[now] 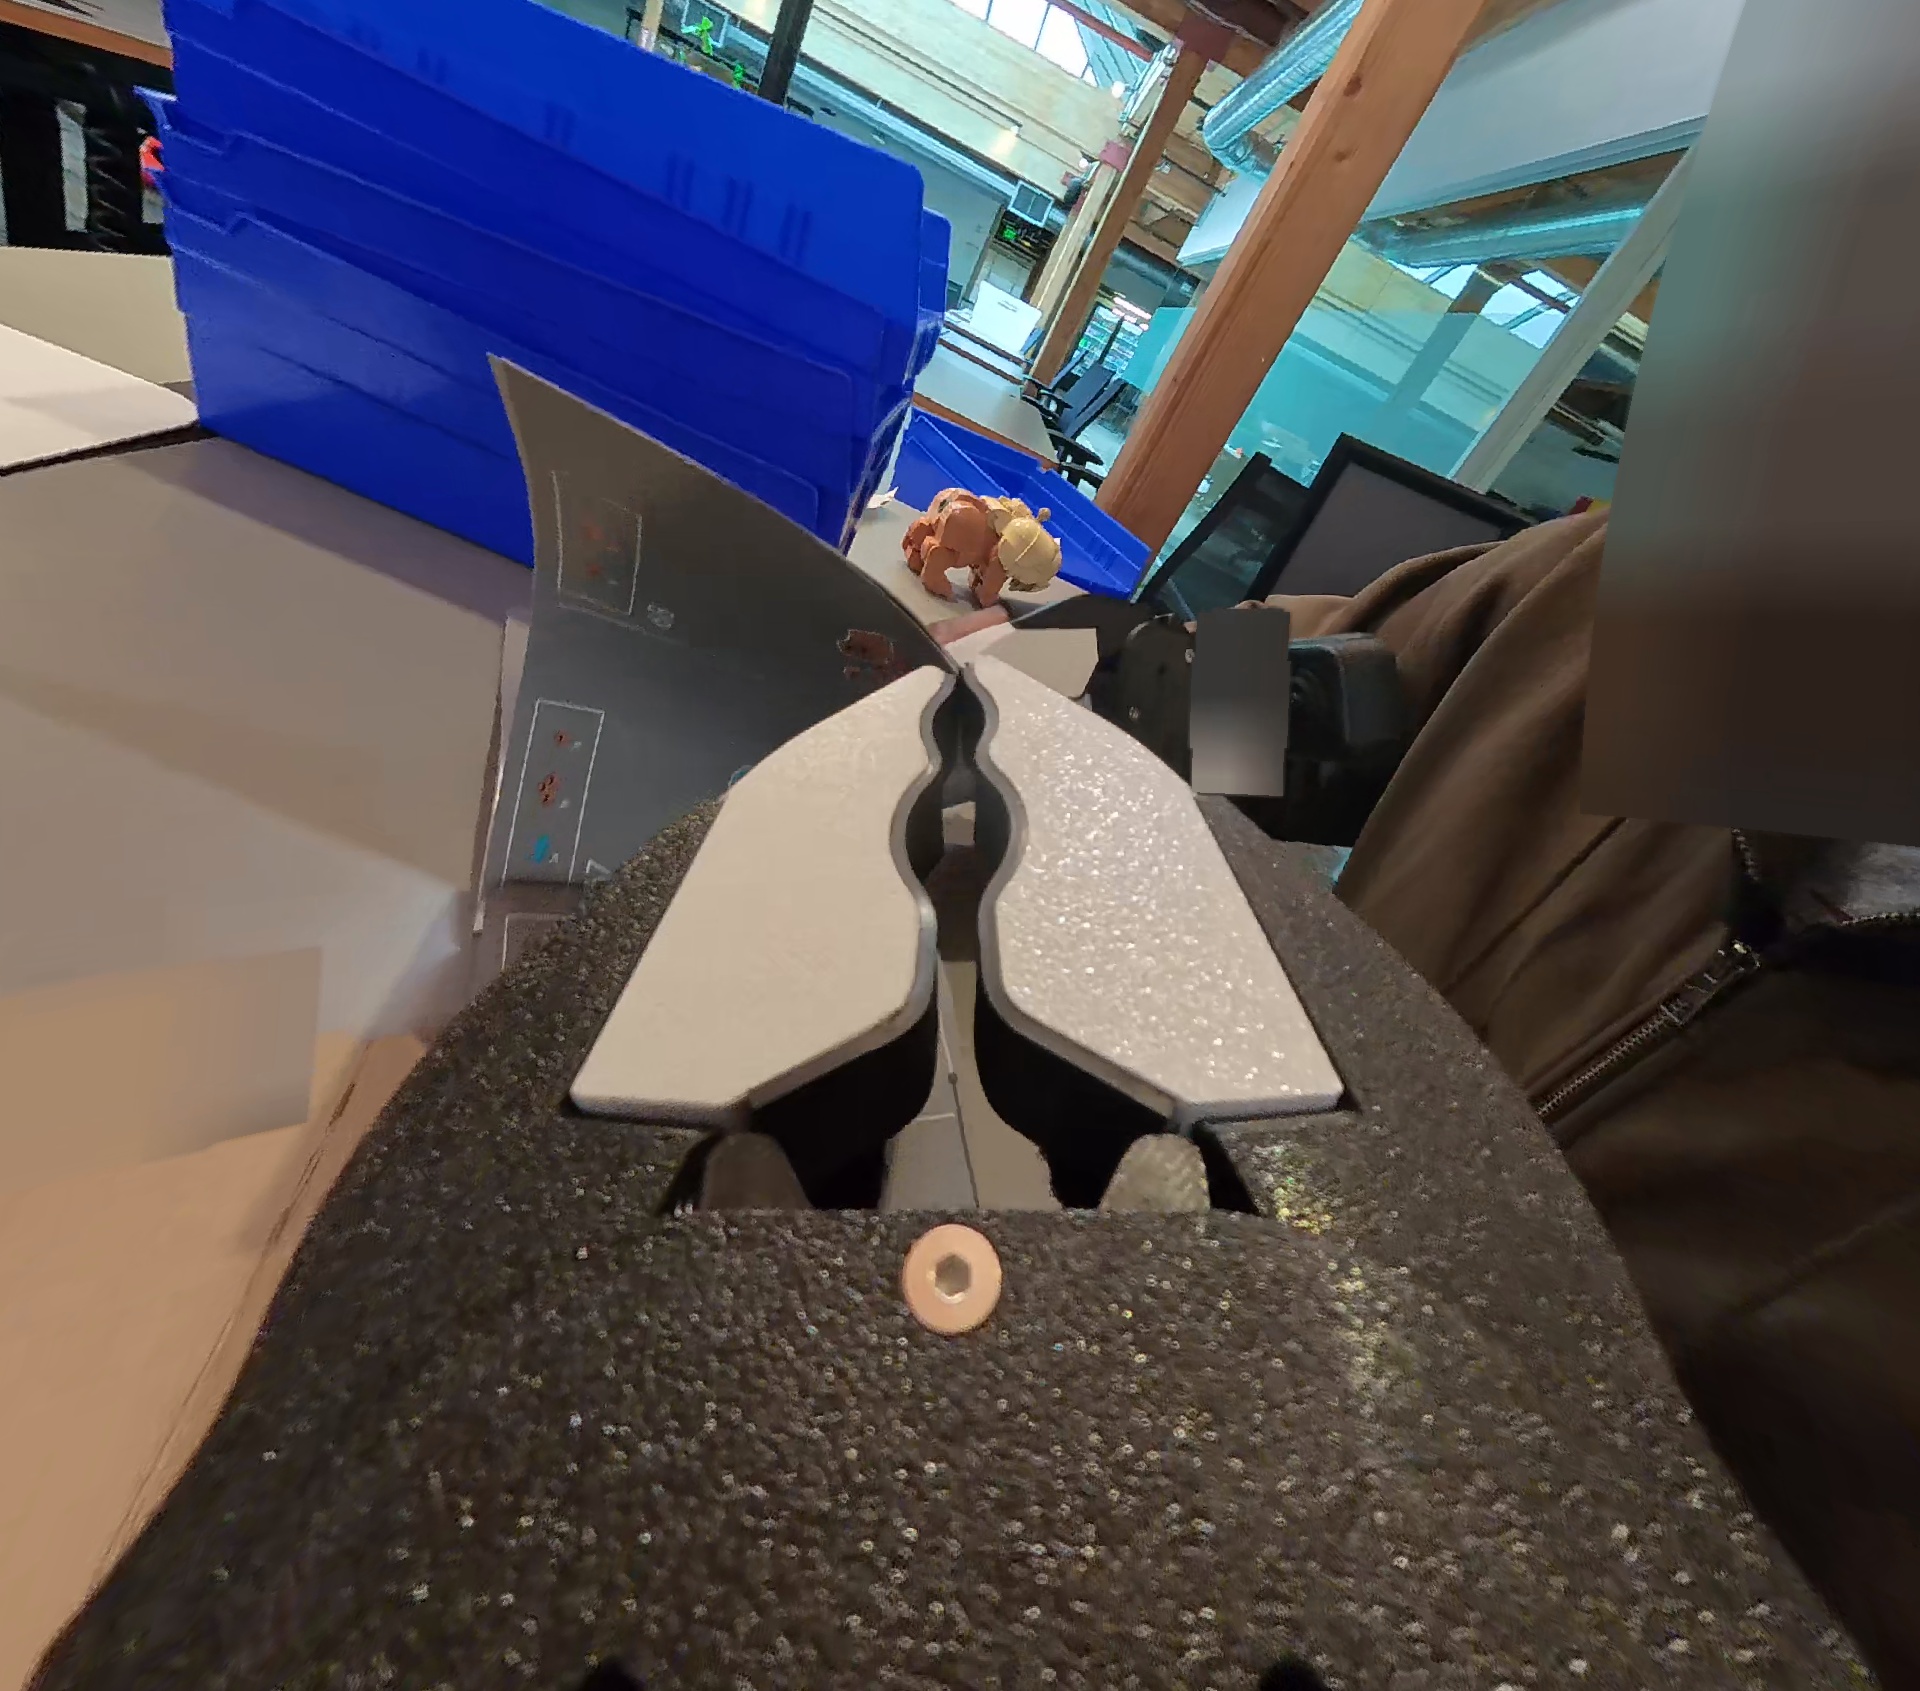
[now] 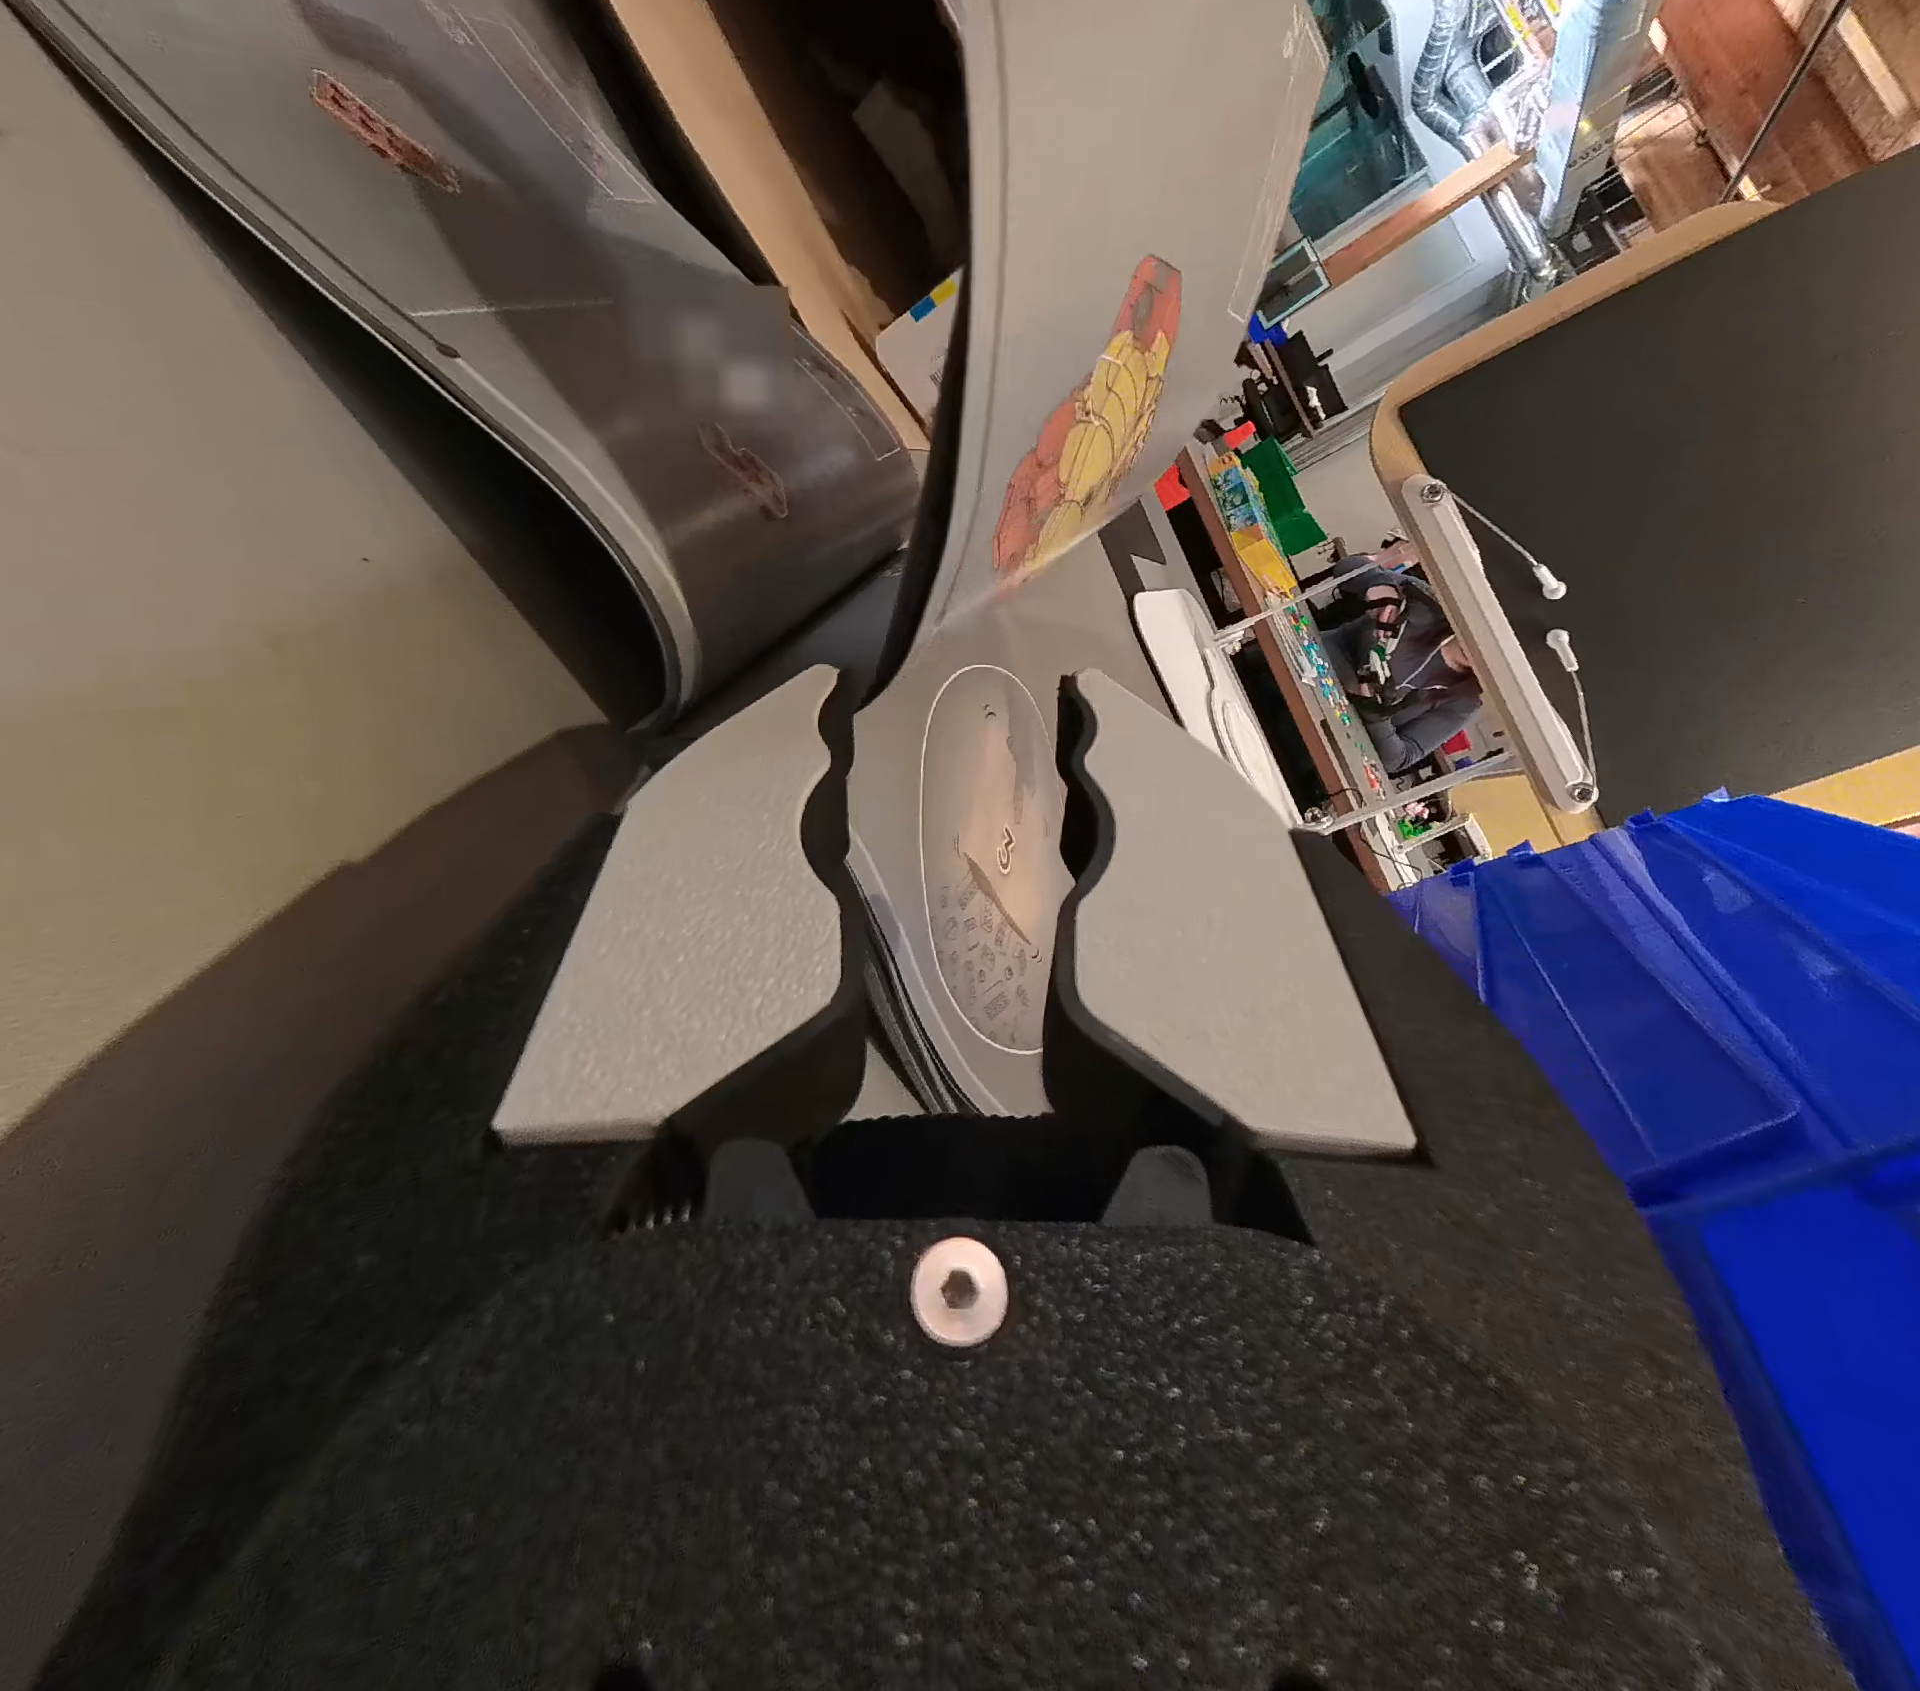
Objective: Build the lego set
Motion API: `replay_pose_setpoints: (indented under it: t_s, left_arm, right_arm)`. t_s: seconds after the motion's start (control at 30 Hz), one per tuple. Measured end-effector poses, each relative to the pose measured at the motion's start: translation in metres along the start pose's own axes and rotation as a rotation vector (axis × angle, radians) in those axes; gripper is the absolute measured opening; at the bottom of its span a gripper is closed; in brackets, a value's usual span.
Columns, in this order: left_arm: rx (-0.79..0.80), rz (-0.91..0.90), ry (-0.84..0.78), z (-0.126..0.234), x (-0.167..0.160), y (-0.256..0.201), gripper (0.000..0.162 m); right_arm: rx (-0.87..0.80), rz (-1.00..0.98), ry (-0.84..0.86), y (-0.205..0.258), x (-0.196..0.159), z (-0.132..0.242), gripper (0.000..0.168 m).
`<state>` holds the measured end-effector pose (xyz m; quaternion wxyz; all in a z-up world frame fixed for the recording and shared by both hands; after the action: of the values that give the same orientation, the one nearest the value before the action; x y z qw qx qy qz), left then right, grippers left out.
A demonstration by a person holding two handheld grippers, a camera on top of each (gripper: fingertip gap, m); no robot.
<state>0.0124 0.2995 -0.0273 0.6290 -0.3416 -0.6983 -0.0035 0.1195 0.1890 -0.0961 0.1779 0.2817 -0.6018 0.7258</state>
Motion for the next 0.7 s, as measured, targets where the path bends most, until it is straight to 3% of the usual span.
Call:
replay_pose_setpoints:
  t_s: [0.27, 0.57, 0.7]
  left_arm:
    - [0.074, 0.022, 0.023, 0.023, -0.022, -0.008, 0.000]
    - [0.321, 0.010, 0.145, 0.054, -0.069, -0.018, 0.000]
    - [0.396, 0.004, 0.169, 0.059, -0.075, -0.021, 0.000]
  right_arm:
    - [0.008, -0.040, 0.009, -0.001, -0.004, 0.002, 0.037]
    - [0.036, -0.155, 0.014, -0.002, -0.008, 0.002, 0.039]
    - [0.055, -0.216, 0.025, -0.001, -0.009, 0.002, 0.042]
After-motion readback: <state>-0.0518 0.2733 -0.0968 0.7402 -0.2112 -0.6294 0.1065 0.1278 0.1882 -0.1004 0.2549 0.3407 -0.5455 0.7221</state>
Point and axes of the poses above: each gripper's, where its closed fingertips meet, z back along the fingers, x out of its top, y = z × x across the jaws, the point moved 4 cm from there along z, back along the fingers, and after that the axes turned 9 degrees about -y, right-handed, at the moved point
